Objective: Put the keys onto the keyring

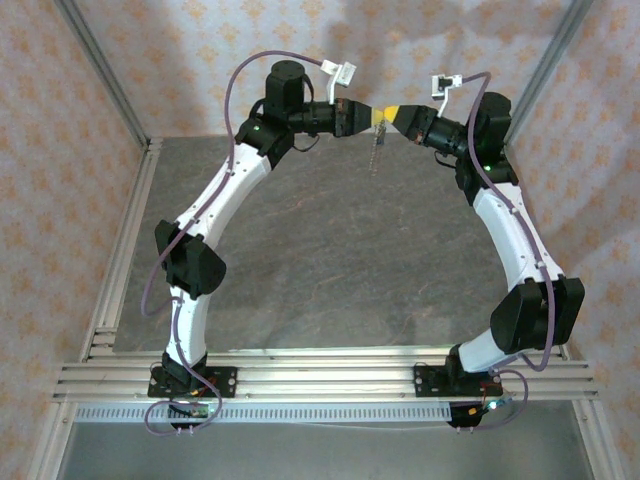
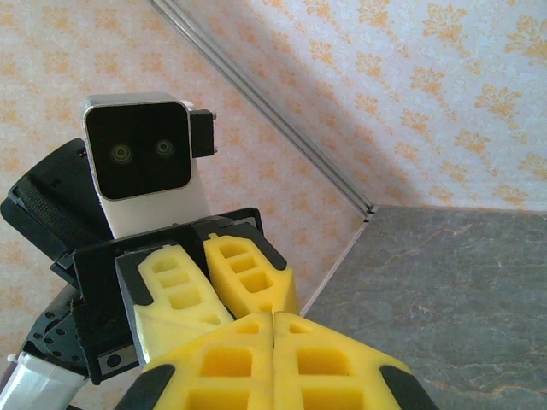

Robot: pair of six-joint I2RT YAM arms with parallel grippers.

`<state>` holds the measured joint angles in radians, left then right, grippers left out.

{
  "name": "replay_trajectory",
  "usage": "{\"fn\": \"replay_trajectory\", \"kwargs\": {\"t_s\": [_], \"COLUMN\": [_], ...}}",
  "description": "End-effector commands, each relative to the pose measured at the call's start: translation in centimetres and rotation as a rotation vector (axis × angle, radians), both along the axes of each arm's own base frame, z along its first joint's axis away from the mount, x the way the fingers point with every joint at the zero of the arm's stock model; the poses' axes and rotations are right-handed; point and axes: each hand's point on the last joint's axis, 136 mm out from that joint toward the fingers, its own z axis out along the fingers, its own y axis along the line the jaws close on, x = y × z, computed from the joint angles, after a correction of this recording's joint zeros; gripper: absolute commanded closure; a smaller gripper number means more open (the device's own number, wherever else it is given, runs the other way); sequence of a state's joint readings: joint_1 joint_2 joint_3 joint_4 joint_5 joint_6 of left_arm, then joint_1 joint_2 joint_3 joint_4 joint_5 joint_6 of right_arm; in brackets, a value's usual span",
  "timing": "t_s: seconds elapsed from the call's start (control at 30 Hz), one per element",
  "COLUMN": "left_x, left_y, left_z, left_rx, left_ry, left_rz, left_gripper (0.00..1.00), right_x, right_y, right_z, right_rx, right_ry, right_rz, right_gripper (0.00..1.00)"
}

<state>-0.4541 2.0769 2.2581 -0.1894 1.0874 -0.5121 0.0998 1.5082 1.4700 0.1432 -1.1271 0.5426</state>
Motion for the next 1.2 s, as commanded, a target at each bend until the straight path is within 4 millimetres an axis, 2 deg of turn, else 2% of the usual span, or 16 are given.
{"fn": "replay_trajectory", "kwargs": {"t_s": [0.0, 0.13, 0.3, 0.33, 0.4, 0.5, 0.6, 0.87, 1.0, 1.17], "left_x": [-1.3, -1.2, -1.0, -0.9, -0.8, -0.8, -1.0, -1.3, -1.4, -1.7], "left_y": [-1.6, -2.1, -2.2, -2.2, -2.0, -1.8, -1.5, -1.0, -0.8, -0.7], "left_z": [1.3, 1.2, 1.2, 1.2, 1.3, 1.6, 2.0, 3.3, 3.9, 4.5], "left_rx": [-0.039, -0.044, -0.062, -0.066, -0.071, -0.077, -0.084, -0.108, -0.115, -0.122], "left_ry": [-0.057, -0.065, -0.039, -0.042, -0.044, -0.050, -0.060, -0.083, -0.093, -0.103], "left_rz": [-0.049, -0.041, -0.015, -0.007, 0.006, 0.020, 0.028, 0.034, 0.026, 0.016], "left_gripper": [0.90, 1.00, 1.00, 1.00, 1.00, 1.00, 1.00, 1.00, 1.00, 1.00], "right_x": [-0.8, -0.8, -0.4, -0.1, 0.3, 0.6, 0.4, -1.2, -2.1, -2.9], "right_y": [-0.1, -0.2, -0.7, -1.1, -2.1, -4.3, -6.0, -7.3, -7.4, -6.3], "right_z": [1.2, 1.1, 1.4, 1.4, 1.7, 2.4, 2.6, 0.8, -0.8, -3.5], "right_rx": [0.012, 0.018, 0.036, 0.046, 0.074, 0.129, 0.168, 0.139, 0.112, 0.024], "right_ry": [-0.052, -0.049, -0.035, -0.028, -0.024, -0.029, -0.030, -0.015, -0.002, 0.026], "right_rz": [0.004, 0.000, -0.037, -0.059, -0.102, -0.178, -0.240, -0.346, -0.361, -0.365], "right_gripper": [1.00, 1.00, 1.00, 0.87, 0.71, 0.59, 0.57, 0.55, 0.51, 0.50]}}
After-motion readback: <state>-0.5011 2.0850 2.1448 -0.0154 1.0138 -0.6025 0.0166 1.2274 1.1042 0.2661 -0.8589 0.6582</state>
